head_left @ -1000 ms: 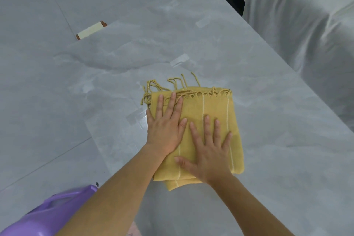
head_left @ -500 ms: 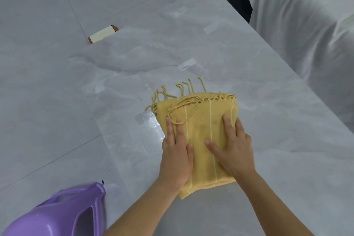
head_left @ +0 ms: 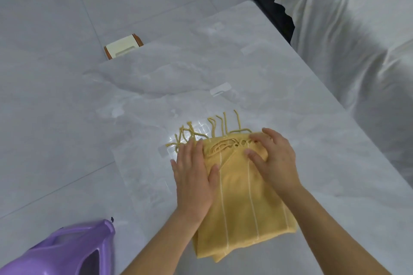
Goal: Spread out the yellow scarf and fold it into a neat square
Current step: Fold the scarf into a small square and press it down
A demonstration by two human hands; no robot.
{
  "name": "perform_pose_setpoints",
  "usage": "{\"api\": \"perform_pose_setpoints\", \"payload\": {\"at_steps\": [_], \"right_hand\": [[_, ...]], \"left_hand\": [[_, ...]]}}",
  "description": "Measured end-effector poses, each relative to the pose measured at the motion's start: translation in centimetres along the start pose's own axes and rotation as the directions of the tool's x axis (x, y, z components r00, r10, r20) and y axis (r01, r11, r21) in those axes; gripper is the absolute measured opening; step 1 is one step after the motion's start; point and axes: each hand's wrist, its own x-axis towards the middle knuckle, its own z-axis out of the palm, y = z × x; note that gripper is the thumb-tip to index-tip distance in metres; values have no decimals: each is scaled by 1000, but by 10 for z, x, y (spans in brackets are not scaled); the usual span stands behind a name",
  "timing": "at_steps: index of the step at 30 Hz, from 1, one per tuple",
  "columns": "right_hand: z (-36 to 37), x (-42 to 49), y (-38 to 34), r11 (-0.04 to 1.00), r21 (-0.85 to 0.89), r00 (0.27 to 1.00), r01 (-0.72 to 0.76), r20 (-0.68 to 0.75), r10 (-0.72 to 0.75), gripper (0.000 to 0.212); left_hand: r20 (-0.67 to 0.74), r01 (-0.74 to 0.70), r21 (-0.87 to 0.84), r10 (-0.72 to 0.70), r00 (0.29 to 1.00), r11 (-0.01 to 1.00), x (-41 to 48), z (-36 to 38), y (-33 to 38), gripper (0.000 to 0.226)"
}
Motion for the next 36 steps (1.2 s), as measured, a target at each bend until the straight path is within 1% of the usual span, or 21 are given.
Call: {"api": "perform_pose_setpoints", "payload": {"at_steps": [2, 3, 5, 6, 7, 8, 10, 12, 16, 18, 20, 22, 25, 26, 28, 29, 30, 31, 33, 34, 36], "right_hand": [[9, 16, -15, 996, -2, 996, 87, 30, -87, 54], [15, 23, -22, 993, -19, 990, 112, 89, -110, 57], [24, 38, -34, 988, -90, 953, 129, 285, -98, 59], [25, 44, -37, 986, -102, 922, 130, 378, -82, 51], [26, 49, -38, 989, -73, 897, 132, 433, -88, 40], [26, 54, -38, 990, -27, 886, 137, 450, -110, 29], [23, 60, -38, 989, 57, 895, 137, 422, -148, 17], [18, 63, -40, 988, 133, 906, 76, 405, -124, 11], [8, 69, -47, 969, 241, 925, -54, 378, -42, 5], [4, 75, -48, 953, 281, 934, -113, 356, 5, 4], [1, 80, -51, 935, 319, 939, -152, 341, 36, 5], [-1, 85, -56, 925, 340, 941, -168, 335, 48, 13], [-1, 91, -66, 914, 365, 955, -177, 290, 69, 21], [-2, 93, -70, 884, 426, 963, -192, 256, 85, 18], [-7, 96, -77, 754, 613, 969, -234, 212, 129, 5], [-9, 97, -77, 697, 673, 968, -247, 203, 146, 6], [-11, 97, -76, 681, 688, 968, -250, 205, 148, 9], [-13, 96, -73, 729, 640, 968, -243, 212, 137, 9], [-15, 92, -64, 883, 418, 955, -212, 280, 97, 9], [-15, 88, -59, 931, 305, 933, -200, 349, 86, 9], [-14, 79, -52, 974, 140, 870, -177, 484, 88, 8]], "left_hand": [[52, -76, 38, 74, 996, 996, 27, 0, 3, 64], [100, -116, 71, 109, 989, 991, 39, 0, 5, 66], [227, -182, 167, 142, 964, 969, 55, 1, 4, 65], [282, -192, 189, 134, 950, 963, 60, -1, 3, 59], [312, -189, 177, 127, 941, 966, 64, -4, 2, 51], [319, -182, 138, 130, 939, 974, 68, -7, 0, 41], [309, -166, 39, 146, 940, 985, 74, -14, -4, 22], [319, -146, -50, 154, 935, 988, 78, -16, -7, 17], [339, -67, -165, 120, 933, 984, 87, -24, -2, 21], [331, -62, -192, 124, 935, 979, 92, -26, -2, 24], [343, -76, -179, 134, 930, 981, 94, -28, -4, 34], [366, -86, -146, 135, 921, 986, 91, -30, -7, 43], [376, -65, -116, 105, 921, 991, 82, -32, -14, 48], [380, -35, -125, 80, 922, 992, 79, -34, -16, 46], [380, 66, -156, -2, 925, 986, 76, -34, -20, 42], [368, 118, -176, -46, 929, 977, 77, -34, -21, 40], [352, 160, -195, -83, 932, 968, 78, -32, -23, 37], [343, 196, -218, -113, 933, 956, 80, -30, -22, 32], [340, 276, -318, -163, 926, 907, 86, -28, -17, 17], [343, 321, -380, -190, 920, 867, 88, -26, -13, 10], [351, 385, -471, -232, 907, 794, 93, -24, -5, 8]]}}
